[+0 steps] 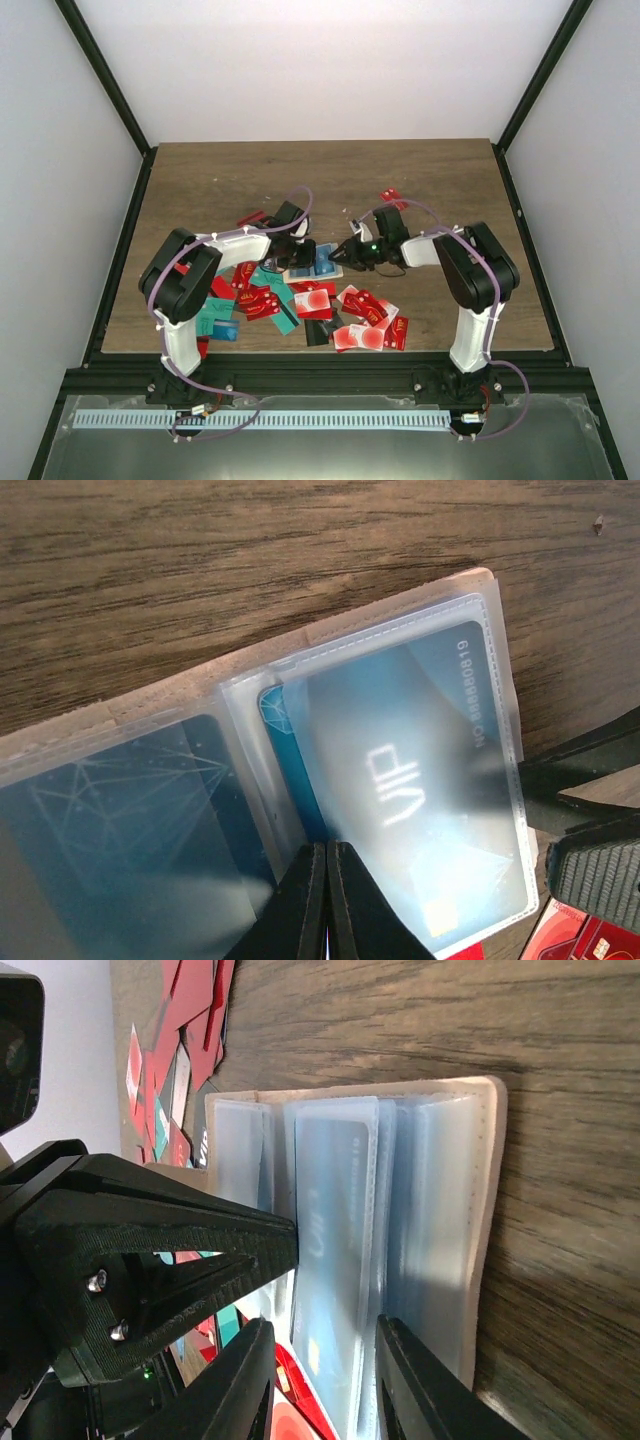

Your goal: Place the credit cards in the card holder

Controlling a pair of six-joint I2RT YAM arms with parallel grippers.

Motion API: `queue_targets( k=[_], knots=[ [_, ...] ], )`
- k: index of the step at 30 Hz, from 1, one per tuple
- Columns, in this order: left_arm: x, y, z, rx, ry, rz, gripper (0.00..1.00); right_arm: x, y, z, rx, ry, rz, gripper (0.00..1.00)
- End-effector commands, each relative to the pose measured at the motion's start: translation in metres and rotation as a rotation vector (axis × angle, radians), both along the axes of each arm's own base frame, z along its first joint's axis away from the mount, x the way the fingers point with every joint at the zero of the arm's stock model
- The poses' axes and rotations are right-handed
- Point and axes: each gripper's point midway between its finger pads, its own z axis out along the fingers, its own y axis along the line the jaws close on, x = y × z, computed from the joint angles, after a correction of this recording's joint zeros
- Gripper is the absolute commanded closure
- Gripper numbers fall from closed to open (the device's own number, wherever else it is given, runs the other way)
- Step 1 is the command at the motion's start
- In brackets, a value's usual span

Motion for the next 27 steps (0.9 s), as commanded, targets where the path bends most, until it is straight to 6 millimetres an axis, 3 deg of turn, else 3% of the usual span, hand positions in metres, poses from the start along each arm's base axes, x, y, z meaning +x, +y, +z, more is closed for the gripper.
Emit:
queue_targets(
  k=[1,18,27],
  knots=[
    [-0.006,0.000,-0.016,0.023,0.019,-0.012,0.96,0.009,0.013,0.010,0.023,-0.033,0.016,0.70],
    [-0.002,-0.001,-0.008,0.017,-0.003,-0.001,0.96,0.005,0.029,0.025,-0.006,-0.065,0.050,0.70],
    [0.002,-0.001,0.001,0.022,-0.027,0.002,0.96,0.008,0.028,0.029,-0.119,-0.119,0.021,0.71]
  ],
)
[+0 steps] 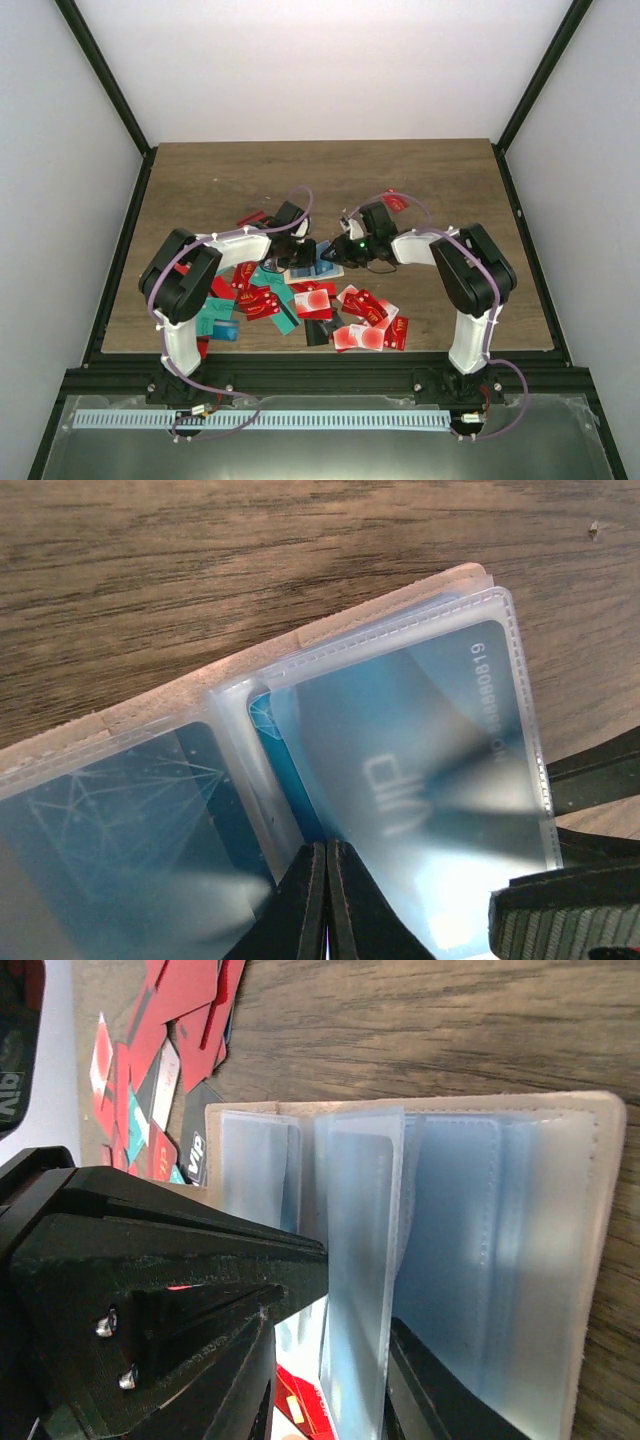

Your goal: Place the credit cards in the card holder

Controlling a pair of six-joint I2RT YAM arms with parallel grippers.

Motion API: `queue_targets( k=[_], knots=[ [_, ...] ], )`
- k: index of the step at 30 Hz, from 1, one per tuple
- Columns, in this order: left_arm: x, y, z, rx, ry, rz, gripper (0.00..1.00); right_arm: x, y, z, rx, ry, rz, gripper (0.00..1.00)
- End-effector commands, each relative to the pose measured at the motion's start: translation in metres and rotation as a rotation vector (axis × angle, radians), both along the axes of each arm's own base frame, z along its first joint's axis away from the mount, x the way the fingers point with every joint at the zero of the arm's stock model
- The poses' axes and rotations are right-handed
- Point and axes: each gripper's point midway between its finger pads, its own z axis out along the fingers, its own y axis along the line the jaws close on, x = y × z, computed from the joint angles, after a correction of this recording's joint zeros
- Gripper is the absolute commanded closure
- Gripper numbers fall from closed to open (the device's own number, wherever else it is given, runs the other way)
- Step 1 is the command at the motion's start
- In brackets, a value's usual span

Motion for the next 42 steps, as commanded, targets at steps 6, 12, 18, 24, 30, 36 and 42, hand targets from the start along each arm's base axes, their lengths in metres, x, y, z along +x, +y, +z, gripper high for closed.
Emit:
queue_targets(
  k=[6,12,18,24,30,36,42],
  knots=[
    [0.005,0.003,0.009,0.035,-0.042,0.012,0.96,0.008,0.005,0.034,-0.088,-0.126,-0.008,0.71],
    [0.010,0.006,0.026,0.039,-0.082,0.031,0.96,0.002,0.017,0.045,-0.015,-0.126,0.034,0.71],
    [0.014,0.022,0.049,0.084,-0.142,0.087,0.96,0.000,0.027,0.045,0.002,-0.114,0.056,0.71],
    [0.013,0.048,0.070,0.096,-0.193,0.175,0.96,-0.003,0.041,0.048,0.006,-0.115,0.081,0.71],
    [0.003,0.082,0.080,0.095,-0.228,0.256,0.96,-0.007,0.074,0.041,0.009,-0.109,0.132,0.70],
    [-0.021,0.117,0.090,0.074,-0.261,0.328,0.92,-0.005,0.113,0.030,0.041,-0.085,0.197,0.71],
    [-0.043,0.128,0.092,0.047,-0.262,0.339,0.86,-0.010,0.133,0.053,0.097,-0.130,0.261,0.71]
  ],
)
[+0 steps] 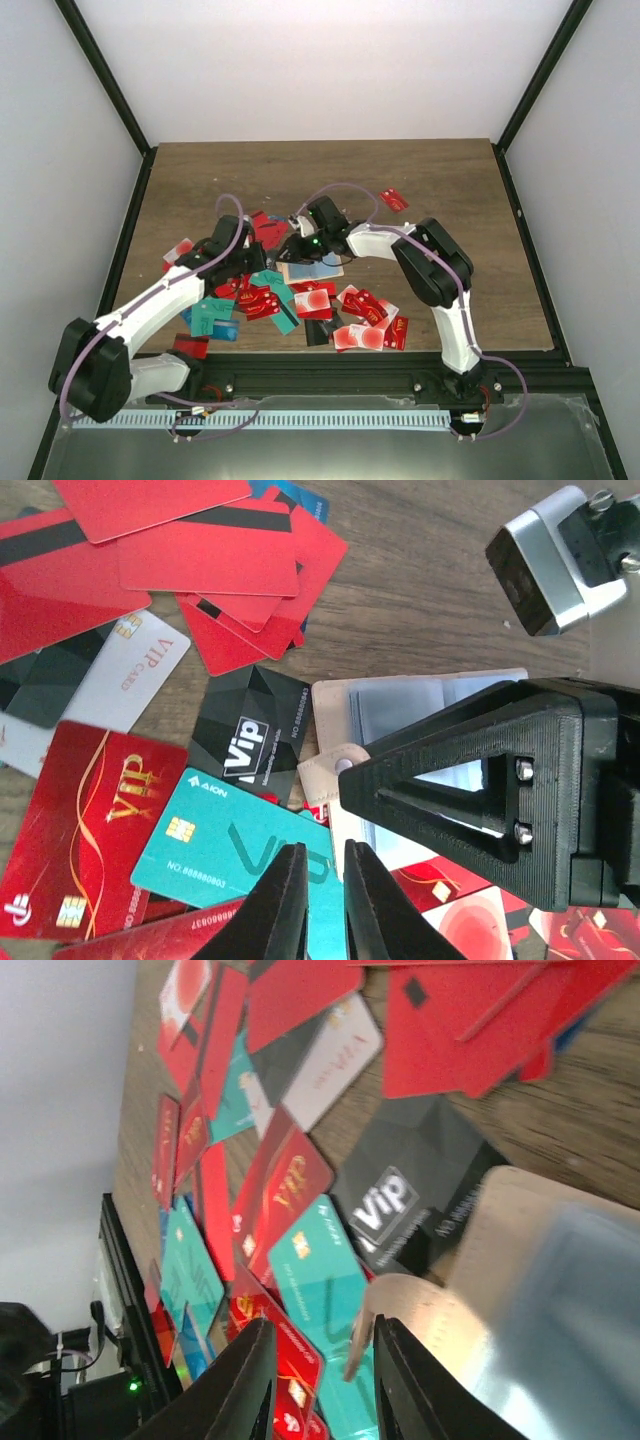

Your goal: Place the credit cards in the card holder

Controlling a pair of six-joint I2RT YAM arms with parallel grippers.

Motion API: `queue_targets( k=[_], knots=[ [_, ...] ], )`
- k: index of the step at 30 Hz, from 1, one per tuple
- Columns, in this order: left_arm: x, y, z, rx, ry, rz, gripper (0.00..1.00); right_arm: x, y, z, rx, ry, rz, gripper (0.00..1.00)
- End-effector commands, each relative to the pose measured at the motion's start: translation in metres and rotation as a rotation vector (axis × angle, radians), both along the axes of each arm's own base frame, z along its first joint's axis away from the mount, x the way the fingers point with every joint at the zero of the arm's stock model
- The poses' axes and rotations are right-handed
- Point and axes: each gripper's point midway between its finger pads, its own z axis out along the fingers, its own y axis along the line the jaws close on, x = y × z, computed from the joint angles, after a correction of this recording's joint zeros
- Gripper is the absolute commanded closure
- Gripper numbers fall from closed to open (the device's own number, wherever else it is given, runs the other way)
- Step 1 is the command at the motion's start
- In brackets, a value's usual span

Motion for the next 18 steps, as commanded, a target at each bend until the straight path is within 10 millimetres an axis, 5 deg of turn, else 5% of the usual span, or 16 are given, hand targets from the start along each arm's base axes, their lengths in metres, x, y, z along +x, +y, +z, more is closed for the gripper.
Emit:
queue_targets(
  k=[1,7,12,18],
  knots=[
    [-0.012,0.005,0.002,-0.024,0.001,0.009,0.84,-0.001,0.018,0.047,0.092,-0.076,0.058,0.71],
    [-0.033,-0.011,-0.005,-0.093,0.062,-0.085,0.72,-0.009,-0.007,0.077,0.033,-0.188,0.030,0.70],
    [-0.054,-0.033,-0.015,-0.080,0.115,-0.181,0.60,-0.026,-0.052,0.068,-0.089,-0.227,-0.059,0.70],
    [-0.079,-0.049,-0.025,-0.049,0.151,-0.226,0.51,-0.072,-0.095,0.047,-0.115,-0.162,-0.100,0.69]
  ],
)
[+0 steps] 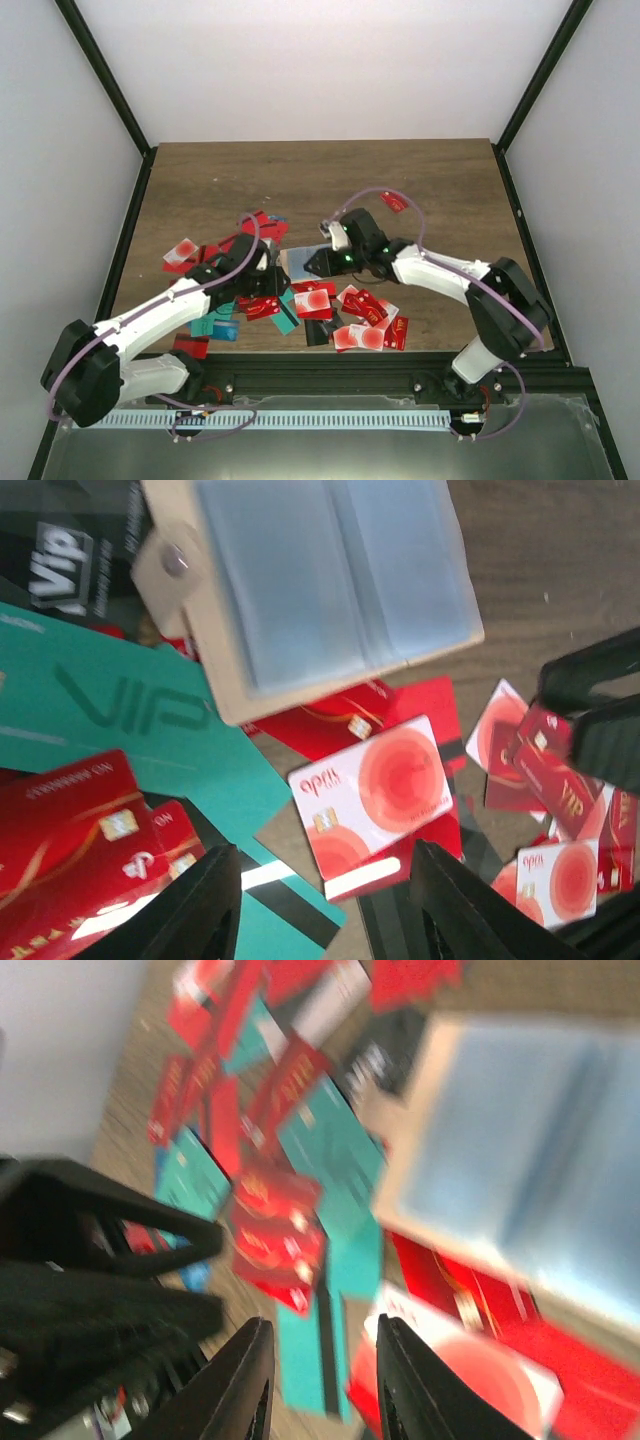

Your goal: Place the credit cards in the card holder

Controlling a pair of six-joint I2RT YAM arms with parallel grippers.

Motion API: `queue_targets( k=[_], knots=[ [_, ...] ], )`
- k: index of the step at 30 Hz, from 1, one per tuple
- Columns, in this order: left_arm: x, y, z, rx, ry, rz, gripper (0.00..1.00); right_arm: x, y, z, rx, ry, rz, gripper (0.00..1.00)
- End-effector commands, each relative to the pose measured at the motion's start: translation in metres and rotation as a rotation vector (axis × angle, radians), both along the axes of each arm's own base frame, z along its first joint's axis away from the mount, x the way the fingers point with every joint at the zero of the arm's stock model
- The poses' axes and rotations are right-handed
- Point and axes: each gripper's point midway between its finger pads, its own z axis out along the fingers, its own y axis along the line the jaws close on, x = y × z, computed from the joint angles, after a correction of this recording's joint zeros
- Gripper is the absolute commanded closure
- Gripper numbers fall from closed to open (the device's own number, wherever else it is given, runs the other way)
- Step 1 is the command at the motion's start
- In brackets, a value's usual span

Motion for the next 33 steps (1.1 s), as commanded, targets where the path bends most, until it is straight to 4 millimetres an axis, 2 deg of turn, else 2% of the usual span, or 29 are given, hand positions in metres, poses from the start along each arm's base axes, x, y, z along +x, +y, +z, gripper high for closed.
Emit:
queue_targets(
  k=[1,3,7,11,15,23,28,33],
  knots=[
    [-0.023,-0.009,-0.012,0.022,0.048,-0.030,0.50,-0.030,-0.034,-0.029,-0.072,0.063,-0.052,0.69],
    [-0.034,-0.018,-0.016,0.027,0.054,-0.061,0.50,-0.041,-0.051,-0.037,-0.111,0.083,-0.090,0.69],
    [-0.050,-0.044,-0.015,-0.008,0.030,-0.152,0.49,-0.057,-0.099,-0.063,-0.274,0.150,-0.238,0.68],
    [-0.063,-0.076,-0.010,-0.070,0.009,-0.252,0.49,-0.081,-0.133,-0.076,-0.346,0.237,-0.340,0.67],
    [-0.070,-0.108,-0.009,-0.114,0.000,-0.329,0.50,-0.104,-0.146,-0.070,-0.309,0.285,-0.357,0.66],
    [-0.072,-0.161,-0.019,-0.116,0.007,-0.433,0.57,-0.143,-0.170,-0.082,-0.295,0.394,-0.396,0.65],
    [-0.066,-0.178,-0.027,-0.106,0.016,-0.448,0.60,-0.157,-0.179,-0.097,-0.301,0.449,-0.421,0.64],
    [-0.066,-0.188,-0.039,-0.084,0.034,-0.479,0.60,-0.169,-0.181,-0.102,-0.270,0.509,-0.435,0.61]
  ],
)
